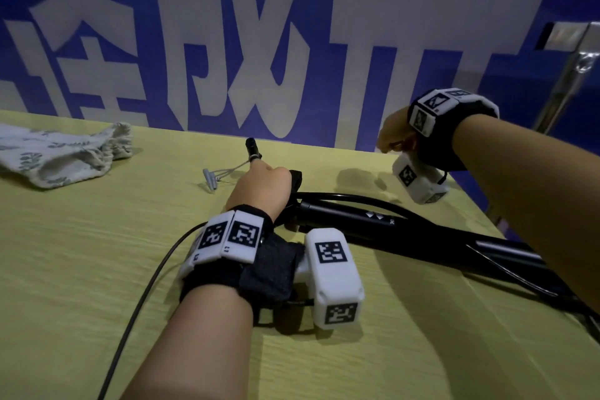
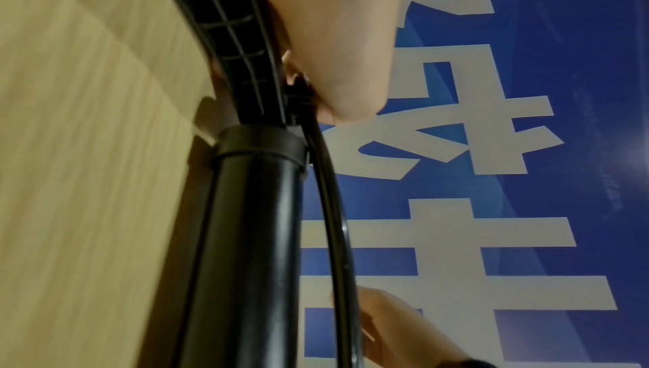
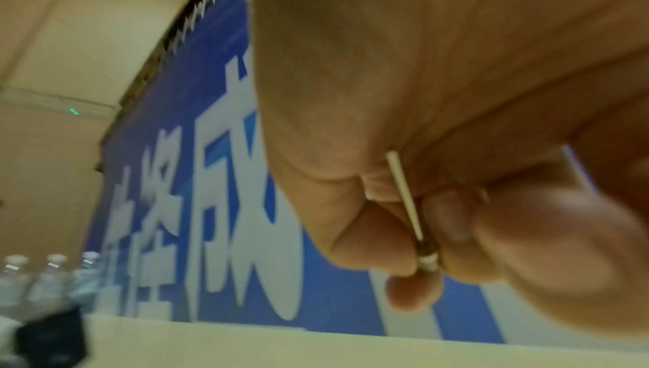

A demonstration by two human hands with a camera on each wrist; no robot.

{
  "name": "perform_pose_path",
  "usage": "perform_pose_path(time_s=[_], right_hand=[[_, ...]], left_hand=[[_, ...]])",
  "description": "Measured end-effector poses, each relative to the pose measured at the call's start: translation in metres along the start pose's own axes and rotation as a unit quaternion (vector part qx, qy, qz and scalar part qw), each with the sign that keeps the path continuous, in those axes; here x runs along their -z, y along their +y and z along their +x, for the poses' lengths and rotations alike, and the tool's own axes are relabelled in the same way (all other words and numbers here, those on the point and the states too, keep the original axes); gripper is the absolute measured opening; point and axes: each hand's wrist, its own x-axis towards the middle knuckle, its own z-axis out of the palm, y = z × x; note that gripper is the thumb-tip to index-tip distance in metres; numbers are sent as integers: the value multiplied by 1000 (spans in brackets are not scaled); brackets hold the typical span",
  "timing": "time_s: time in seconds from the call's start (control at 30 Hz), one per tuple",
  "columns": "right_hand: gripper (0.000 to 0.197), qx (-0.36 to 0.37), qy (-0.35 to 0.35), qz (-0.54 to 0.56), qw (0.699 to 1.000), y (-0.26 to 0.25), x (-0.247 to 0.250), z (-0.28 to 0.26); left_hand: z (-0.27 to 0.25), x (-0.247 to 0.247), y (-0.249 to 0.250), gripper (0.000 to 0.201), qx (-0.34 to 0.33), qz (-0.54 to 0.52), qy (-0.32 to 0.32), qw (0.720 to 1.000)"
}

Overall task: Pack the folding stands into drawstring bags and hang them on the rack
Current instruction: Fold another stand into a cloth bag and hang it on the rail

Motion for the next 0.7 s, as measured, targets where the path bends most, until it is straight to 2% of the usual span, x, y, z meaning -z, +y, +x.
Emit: perform_pose_path(time_s=[0.07, 0.17, 0.37, 0.53, 0.6, 0.7], right_hand=[[36, 15, -2, 62, 998, -1, 2, -6], [24, 92, -1, 190, 977, -6, 7, -29], [8, 182, 46, 335, 923, -13, 1, -86], [17, 161, 47, 518, 839, -5, -19, -115], [20, 129, 47, 576, 806, -5, -35, -116], [17, 81, 51, 623, 777, -7, -56, -112]], left_hand=[[-3, 0, 1, 54, 16, -61, 16, 998], [-6, 1, 4, 68, 24, -120, 21, 992], [-10, 4, 6, 60, -19, -151, 12, 988], [-7, 5, 3, 44, -59, -175, 24, 982], [-8, 7, 2, 49, -66, -186, 16, 980], [-10, 9, 1, 60, -75, -196, 7, 978]])
